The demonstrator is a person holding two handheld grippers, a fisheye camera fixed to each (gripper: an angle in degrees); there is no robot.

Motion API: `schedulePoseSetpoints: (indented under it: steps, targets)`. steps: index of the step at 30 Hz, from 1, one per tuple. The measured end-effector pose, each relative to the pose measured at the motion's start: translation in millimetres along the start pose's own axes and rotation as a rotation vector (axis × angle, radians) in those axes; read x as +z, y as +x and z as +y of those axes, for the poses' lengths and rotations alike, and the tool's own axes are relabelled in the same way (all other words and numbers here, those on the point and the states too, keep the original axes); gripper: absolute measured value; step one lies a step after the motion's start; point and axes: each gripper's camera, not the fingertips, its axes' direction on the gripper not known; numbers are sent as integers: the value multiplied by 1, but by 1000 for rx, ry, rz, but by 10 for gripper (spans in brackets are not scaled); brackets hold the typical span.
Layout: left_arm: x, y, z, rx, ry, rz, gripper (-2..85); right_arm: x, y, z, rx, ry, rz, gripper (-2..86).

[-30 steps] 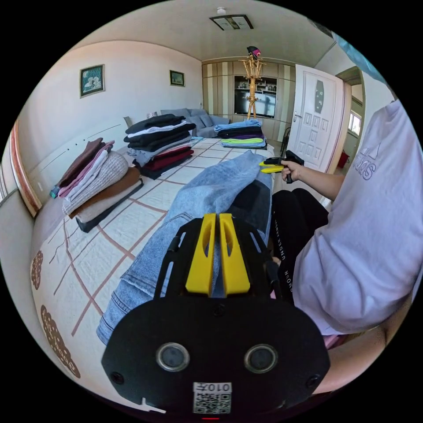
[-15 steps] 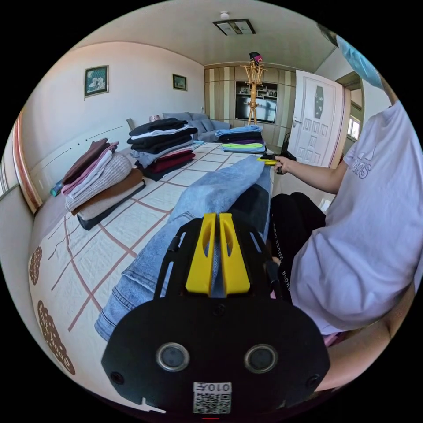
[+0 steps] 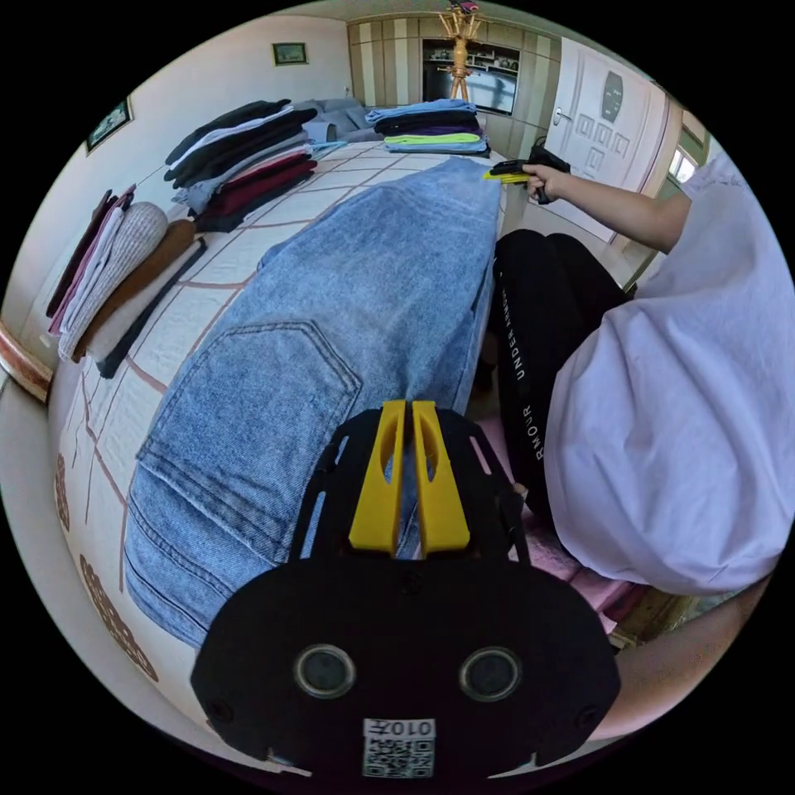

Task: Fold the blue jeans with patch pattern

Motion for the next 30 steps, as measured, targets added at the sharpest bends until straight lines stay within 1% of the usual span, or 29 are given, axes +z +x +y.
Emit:
schedulePoseSetpoints:
  steps: [3, 7, 10, 12, 13, 14, 15, 16, 17, 18, 19, 20, 21, 22, 24, 25, 27, 29, 30]
  targets:
    - [-11, -2, 11, -15, 40, 15, 1, -9, -29, 4, -70, 50, 51, 42]
    - [-20, -3, 31, -77, 92, 38, 7, 12, -29, 2, -25, -21, 109, 49]
    - [-45, 2, 52, -112, 159, 24, 18, 11, -43, 15, -29, 14, 118, 57]
    - [-68, 5, 74, -162, 177, -32, 28, 7, -54, 34, 10, 47, 219, 67]
    - [-86, 7, 94, -213, 188, -110, 35, 5, -56, 41, 29, 72, 248, 68]
    - [-105, 9, 118, -276, 197, -196, 44, -3, -62, 59, 64, 153, 296, 69]
    - [-114, 9, 131, -312, 201, -237, 49, -9, -73, 79, 73, 239, 322, 68]
    - [-132, 8, 159, -397, 214, -315, 59, -10, -81, 89, 61, 274, 326, 67]
    - [-147, 6, 188, -488, 235, -371, 68, -4, -103, 107, -9, 311, 311, 65]
    - [-153, 4, 202, -533, 244, -388, 74, 10, -133, 122, -135, 291, 269, 64]
    - [-161, 0, 229, -615, 251, -411, 84, 21, -151, 129, -213, 257, 241, 64]
    - [-163, -4, 250, -665, 241, -432, 93, 49, -188, 144, -380, 154, 188, 66]
    - [-162, -4, 258, -669, 229, -443, 97, 81, -227, 164, -553, 41, 151, 68]
    - [-157, -3, 266, -648, 192, -464, 104, 97, -247, 176, -636, -9, 143, 70]
    - [-146, -1, 272, -613, 149, -471, 114, 156, -315, 231, -929, -165, 114, 76]
    - [-141, -4, 277, -631, 148, -449, 119, 169, -329, 245, -992, -200, 101, 77]
    - [-140, -13, 294, -708, 234, -366, 126, 213, -375, 297, -1188, -318, 49, 79]
    - [-142, -29, 322, -818, 366, -275, 130, 238, -400, 332, -1300, -366, 55, 81]
    - [-143, -33, 328, -836, 393, -263, 131, 250, -412, 353, -1366, -394, 59, 83]
